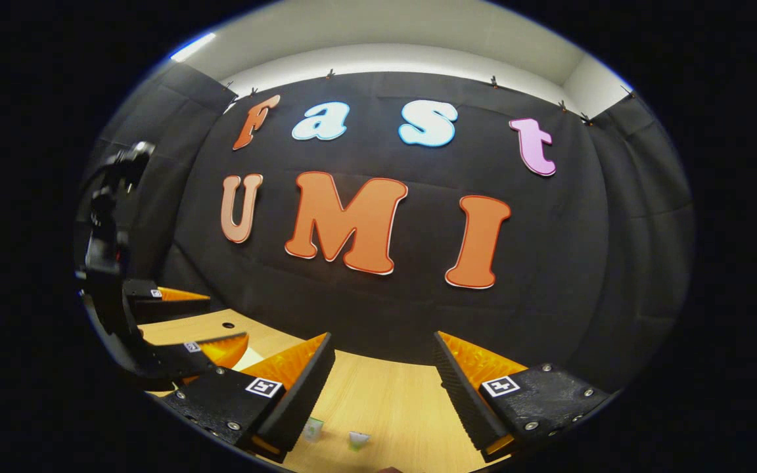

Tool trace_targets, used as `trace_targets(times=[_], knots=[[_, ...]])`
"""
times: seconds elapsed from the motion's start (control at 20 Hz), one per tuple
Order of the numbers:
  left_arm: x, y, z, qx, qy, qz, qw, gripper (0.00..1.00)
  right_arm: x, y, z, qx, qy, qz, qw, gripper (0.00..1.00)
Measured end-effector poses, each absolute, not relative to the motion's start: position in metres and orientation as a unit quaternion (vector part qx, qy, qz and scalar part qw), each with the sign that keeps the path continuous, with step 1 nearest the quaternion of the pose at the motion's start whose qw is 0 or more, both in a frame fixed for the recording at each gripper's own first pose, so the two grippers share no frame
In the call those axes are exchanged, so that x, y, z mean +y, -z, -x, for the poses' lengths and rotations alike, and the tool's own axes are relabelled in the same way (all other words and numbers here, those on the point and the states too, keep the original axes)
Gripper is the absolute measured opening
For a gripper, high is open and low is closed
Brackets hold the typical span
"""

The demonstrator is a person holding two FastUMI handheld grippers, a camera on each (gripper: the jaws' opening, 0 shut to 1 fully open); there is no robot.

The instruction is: First open the suitcase, pack the skin care products into it, and then close the suitcase.

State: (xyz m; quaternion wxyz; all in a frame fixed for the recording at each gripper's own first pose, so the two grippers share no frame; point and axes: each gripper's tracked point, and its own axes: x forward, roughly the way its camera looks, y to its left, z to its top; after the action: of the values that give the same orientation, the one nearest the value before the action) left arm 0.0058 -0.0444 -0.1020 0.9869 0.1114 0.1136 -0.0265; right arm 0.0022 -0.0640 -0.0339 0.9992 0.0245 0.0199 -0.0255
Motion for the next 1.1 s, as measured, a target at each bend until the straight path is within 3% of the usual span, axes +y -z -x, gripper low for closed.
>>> trace_targets(times=[0.45, 0.75, 0.95, 1.1], knots=[[-0.046, 0.208, 0.023, 0.201, 0.058, -0.213, 0.954, 0.98, -0.102, 0.047, -0.001, 0.030, 0.063, -0.015, 0.997, 0.95], [-0.066, 0.255, 0.034, 0.220, 0.117, -0.318, 0.915, 0.96, -0.105, 0.052, 0.003, 0.035, 0.064, -0.007, 0.997, 0.95], [-0.066, 0.287, 0.044, 0.241, 0.124, -0.392, 0.879, 0.97, -0.106, 0.057, 0.009, 0.041, 0.062, -0.017, 0.997, 0.95], [-0.066, 0.300, 0.043, 0.249, 0.129, -0.428, 0.859, 0.90, -0.112, 0.064, 0.013, 0.048, 0.066, -0.013, 0.997, 0.95]])
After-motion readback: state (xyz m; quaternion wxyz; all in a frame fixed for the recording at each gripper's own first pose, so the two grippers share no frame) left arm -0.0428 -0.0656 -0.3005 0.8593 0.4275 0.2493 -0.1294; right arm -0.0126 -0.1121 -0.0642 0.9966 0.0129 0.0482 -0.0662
